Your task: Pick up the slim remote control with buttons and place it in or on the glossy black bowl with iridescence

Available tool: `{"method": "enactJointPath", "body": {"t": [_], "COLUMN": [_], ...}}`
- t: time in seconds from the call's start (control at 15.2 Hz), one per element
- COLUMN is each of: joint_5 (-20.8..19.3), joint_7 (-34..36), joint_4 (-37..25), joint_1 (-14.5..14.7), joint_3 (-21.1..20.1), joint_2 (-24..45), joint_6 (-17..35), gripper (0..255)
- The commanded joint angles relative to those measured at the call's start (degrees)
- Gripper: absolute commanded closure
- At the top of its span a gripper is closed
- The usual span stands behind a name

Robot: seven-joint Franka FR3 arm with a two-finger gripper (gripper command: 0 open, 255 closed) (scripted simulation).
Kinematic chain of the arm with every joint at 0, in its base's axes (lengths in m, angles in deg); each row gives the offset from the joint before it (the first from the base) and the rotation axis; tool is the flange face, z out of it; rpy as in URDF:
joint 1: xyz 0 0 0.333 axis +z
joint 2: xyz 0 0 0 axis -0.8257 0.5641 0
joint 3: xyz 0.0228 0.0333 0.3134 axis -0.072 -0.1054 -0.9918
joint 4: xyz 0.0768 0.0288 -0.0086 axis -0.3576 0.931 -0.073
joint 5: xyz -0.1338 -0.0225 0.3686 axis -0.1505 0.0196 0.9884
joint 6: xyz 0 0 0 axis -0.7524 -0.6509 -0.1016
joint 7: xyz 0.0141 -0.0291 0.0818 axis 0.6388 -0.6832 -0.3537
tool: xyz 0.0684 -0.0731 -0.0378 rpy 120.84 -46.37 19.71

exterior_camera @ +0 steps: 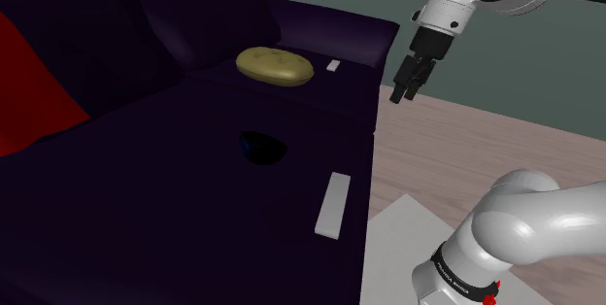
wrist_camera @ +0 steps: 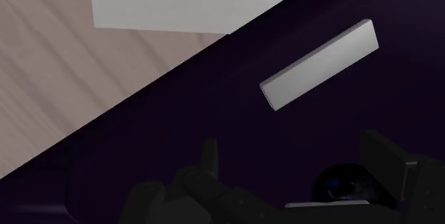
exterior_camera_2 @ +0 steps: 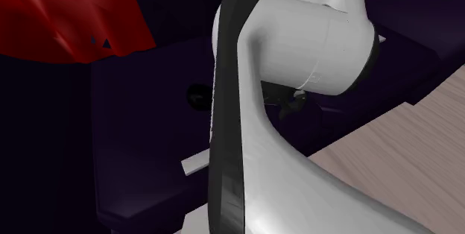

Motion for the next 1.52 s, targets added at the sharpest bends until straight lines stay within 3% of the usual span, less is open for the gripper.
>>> {"method": "enactJointPath", "body": {"t": [0.0, 0.4, 0.73, 1.06, 1.39, 1.45], "joint_5": [0.0, 4.8, 10.2, 15.7, 19.4, 19.6], "joint_7": [0.0, 18.2, 33.7, 49.3, 64.8, 64.7], "joint_4": [0.0, 10.4, 16.0, 18.4, 17.9, 18.4], "joint_1": [0.0, -2.5, -3.5, -4.9, -8.7, -8.7], "joint_3": [0.0, -10.7, -20.7, -31.5, -42.8, -43.2], "joint_2": [0.0, -4.3, -3.9, 1.1, 10.3, 10.7], "joint_6": [0.0, 6.1, 11.7, 18.5, 26.4, 27.3], "gripper": [0, 0, 0, 0, 0, 0]}}
